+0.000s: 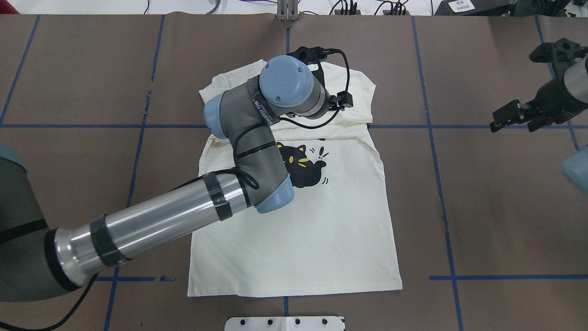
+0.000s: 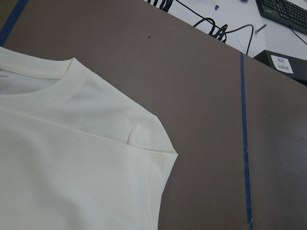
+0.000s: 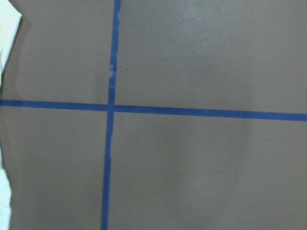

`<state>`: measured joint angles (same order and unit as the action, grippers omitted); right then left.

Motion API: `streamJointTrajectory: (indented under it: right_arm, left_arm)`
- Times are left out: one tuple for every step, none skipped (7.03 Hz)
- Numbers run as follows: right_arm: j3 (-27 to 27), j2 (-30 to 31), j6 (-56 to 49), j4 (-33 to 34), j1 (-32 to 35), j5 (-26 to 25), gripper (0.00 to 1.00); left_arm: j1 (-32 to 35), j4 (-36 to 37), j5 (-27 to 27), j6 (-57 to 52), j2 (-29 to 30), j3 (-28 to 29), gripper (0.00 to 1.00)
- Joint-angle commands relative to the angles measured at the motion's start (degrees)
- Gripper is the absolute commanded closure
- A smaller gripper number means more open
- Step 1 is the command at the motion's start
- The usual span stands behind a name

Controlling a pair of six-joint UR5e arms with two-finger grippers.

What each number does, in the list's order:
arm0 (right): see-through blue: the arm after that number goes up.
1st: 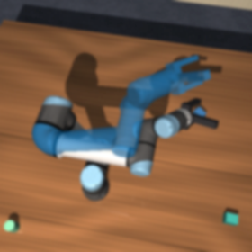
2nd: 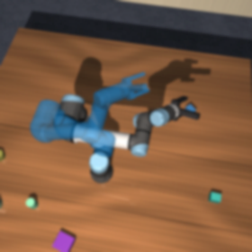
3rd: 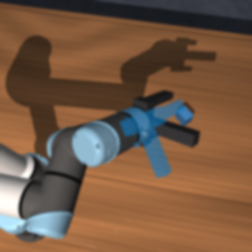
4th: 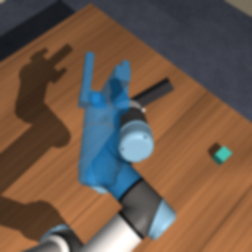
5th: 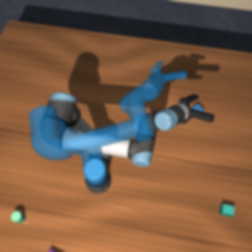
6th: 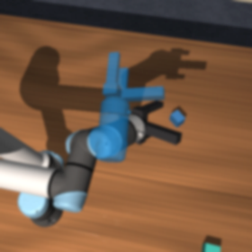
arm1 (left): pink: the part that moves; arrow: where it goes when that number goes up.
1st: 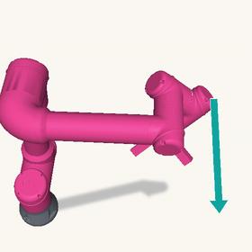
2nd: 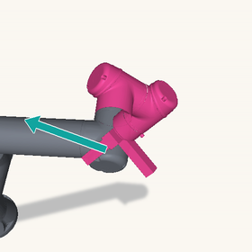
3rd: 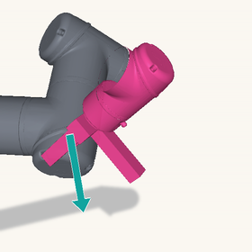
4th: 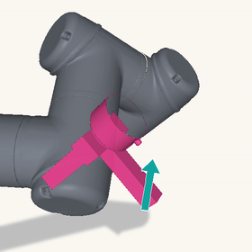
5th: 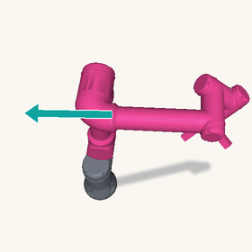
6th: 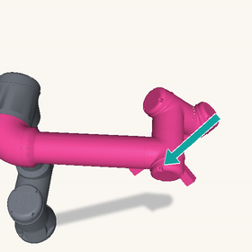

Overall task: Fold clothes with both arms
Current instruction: 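Release the sleeve with the left gripper while the right gripper moves toward the hem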

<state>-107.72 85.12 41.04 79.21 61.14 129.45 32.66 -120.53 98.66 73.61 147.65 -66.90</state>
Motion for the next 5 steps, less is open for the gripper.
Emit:
streamJointTrajectory:
  right_arm:
    - [-6.1,4.2,14.6,-6.7,-10.3,-6.4,0.0]
    - [-9.0,4.4,21.7,-6.7,-17.4,-11.6,0.0]
    - [-11.5,3.9,29.5,-6.7,-25.5,-16.2,0.0]
    - [-13.9,3.5,39.5,-6.8,-35.7,-24.8,0.0]
    - [-14.6,3.5,45.3,-6.8,-43.4,-31.6,0.0]
  left_arm:
    - [0.6,10.6,1.1,-11.0,-19.1,-26.5,0.0]
    - [0.9,16.8,2.6,-15.7,-24.6,-36.2,0.0]
    - [1.3,18.5,2.9,-16.6,-30.2,-42.8,0.0]
    - [1.3,18.5,3.0,-16.7,-35.0,-46.3,0.0]
    - [1.3,18.6,3.0,-16.7,-36.3,-47.4,0.0]
